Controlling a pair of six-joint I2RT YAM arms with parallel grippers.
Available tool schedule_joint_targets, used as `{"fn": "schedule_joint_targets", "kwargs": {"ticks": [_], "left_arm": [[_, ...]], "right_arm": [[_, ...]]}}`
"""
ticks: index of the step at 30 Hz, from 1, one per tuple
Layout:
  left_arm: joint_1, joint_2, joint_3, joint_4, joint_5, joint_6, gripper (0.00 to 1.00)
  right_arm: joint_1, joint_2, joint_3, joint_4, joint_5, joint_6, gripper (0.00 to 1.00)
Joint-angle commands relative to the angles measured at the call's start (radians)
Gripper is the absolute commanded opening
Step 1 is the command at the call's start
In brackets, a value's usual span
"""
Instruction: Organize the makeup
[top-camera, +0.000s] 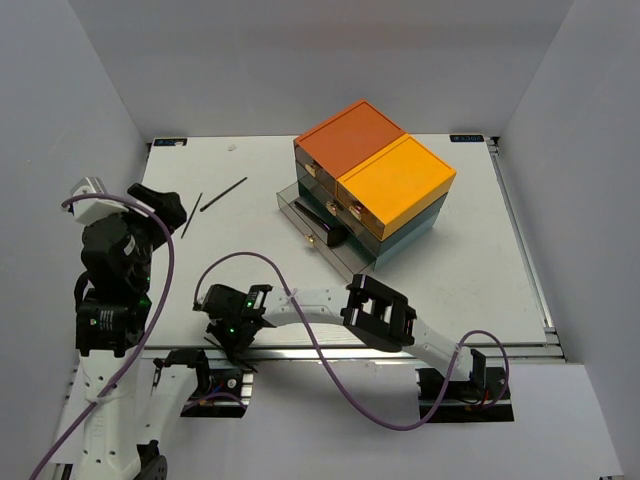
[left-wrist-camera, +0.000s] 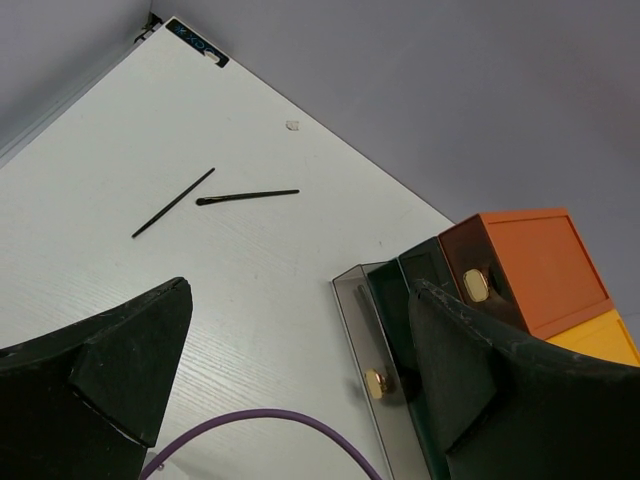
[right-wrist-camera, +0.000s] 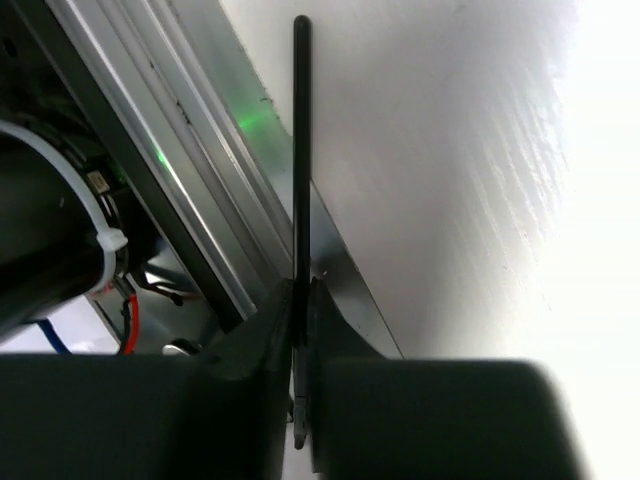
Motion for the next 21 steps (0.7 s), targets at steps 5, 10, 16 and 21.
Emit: {"fn": "schedule_joint_targets", "kwargs": {"ticks": [5,10,16,21], "left_arm": [[0.007,-0.014,-0.002,-0.017,-0.007,0.006,0.98],[0.007,-0.004,0.000,0.006,0.006,0.003,0.98],[0.007,0.088,0.078,0.045,0.096,0.043,0.98],[0.007,0.200,0.110,0.067,0.151,0.071,0.98]], "right_arm": [[0.003,-0.091,-0.052,0.054,-0.022,-0.038,0.00],[-0.046,-0.247,-0.117,0.154,-0.144,-0.093,0.00],[-0.235,-0.392,-0.022,0.165,-0.066,-0.208,0.00],[-0.482,-0.363,0.129,0.131,0.137,-0.455,0.00]]}}
